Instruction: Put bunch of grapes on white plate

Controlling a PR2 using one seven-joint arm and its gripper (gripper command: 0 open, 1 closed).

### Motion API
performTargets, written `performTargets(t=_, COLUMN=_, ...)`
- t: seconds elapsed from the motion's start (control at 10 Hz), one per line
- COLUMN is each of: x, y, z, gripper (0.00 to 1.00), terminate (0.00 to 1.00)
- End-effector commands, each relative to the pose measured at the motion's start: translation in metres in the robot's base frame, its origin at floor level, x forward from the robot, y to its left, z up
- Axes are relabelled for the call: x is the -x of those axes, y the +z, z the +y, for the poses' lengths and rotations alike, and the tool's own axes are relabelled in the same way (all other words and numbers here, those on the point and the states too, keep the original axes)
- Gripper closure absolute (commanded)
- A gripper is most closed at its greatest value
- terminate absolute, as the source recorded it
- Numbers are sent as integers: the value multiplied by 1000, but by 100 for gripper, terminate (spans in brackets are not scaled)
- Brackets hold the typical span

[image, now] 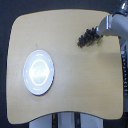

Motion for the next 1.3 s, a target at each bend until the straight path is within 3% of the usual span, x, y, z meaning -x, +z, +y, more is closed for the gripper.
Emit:
performTargets(t=0.0, x=-58, y=-31, z=34, gripper=0, terminate=0)
performTargets(t=0.4, x=-80, y=-57, z=60, gripper=0, terminate=0)
performTargets(t=0.8, x=-78, y=-91, z=59, gripper=0, terminate=0)
performTargets(t=1.2, x=-60, y=-115, z=65, gripper=0, terminate=0)
